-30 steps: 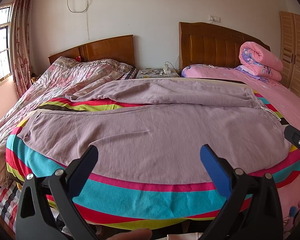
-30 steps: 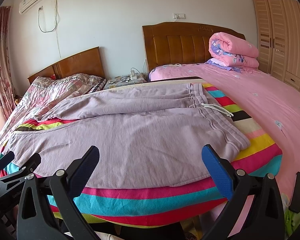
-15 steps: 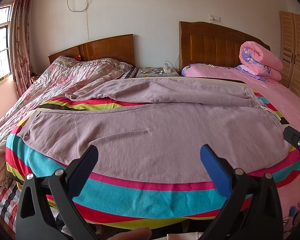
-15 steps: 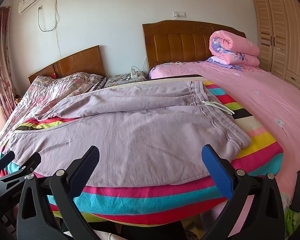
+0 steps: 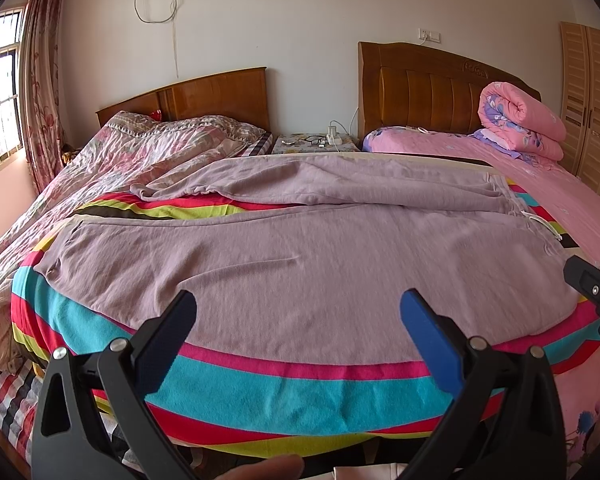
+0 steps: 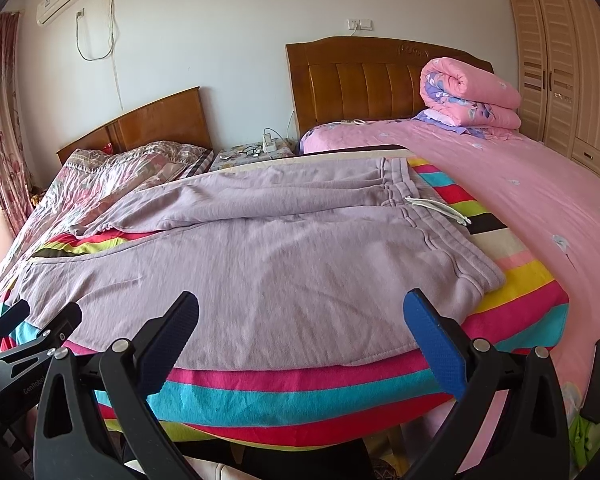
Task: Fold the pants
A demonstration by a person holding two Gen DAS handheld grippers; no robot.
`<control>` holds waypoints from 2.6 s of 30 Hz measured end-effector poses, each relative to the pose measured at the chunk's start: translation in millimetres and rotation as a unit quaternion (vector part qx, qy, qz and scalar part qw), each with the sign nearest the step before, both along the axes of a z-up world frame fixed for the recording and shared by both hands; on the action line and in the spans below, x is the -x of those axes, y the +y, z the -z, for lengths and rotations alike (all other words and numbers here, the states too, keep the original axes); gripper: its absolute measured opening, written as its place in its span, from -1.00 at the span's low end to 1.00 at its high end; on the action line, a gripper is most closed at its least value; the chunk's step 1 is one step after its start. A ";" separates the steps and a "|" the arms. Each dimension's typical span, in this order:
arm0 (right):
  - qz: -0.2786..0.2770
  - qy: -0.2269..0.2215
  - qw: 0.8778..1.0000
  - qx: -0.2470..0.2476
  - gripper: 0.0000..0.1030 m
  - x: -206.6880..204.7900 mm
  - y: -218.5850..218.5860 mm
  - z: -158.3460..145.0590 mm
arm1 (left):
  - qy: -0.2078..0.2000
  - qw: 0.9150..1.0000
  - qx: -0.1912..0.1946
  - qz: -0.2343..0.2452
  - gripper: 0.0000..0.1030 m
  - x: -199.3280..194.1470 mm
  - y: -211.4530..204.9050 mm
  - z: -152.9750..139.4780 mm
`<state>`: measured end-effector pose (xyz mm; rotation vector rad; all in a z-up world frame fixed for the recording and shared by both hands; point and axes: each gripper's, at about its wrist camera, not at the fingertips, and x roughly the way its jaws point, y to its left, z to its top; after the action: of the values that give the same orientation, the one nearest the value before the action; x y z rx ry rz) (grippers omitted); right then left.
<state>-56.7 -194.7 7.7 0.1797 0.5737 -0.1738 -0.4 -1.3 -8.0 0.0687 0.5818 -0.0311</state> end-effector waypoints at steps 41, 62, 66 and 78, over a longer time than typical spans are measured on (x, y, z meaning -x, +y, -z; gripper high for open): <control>-0.269 0.142 0.952 0.010 0.89 -434.7 -137.4 18.2 | 0.182 0.937 0.295 0.042 0.97 -324.5 39.7 -3.0; -0.404 0.091 0.887 0.204 -0.75 -428.5 -54.6 18.7 | 0.198 0.944 0.253 0.069 0.07 -354.3 26.8 25.7; -0.389 0.026 0.891 0.231 -0.91 -323.0 -32.1 -16.4 | 0.170 0.948 0.263 0.061 0.11 -318.1 51.8 9.2; -0.141 0.071 0.983 -0.099 0.59 -173.2 -91.7 38.4 | 0.212 0.942 0.253 0.061 0.33 -251.4 70.6 45.8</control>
<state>116.5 -286.4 -30.7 0.2783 0.7517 0.1472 251.0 69.3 -53.9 -0.4131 0.9854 -0.3211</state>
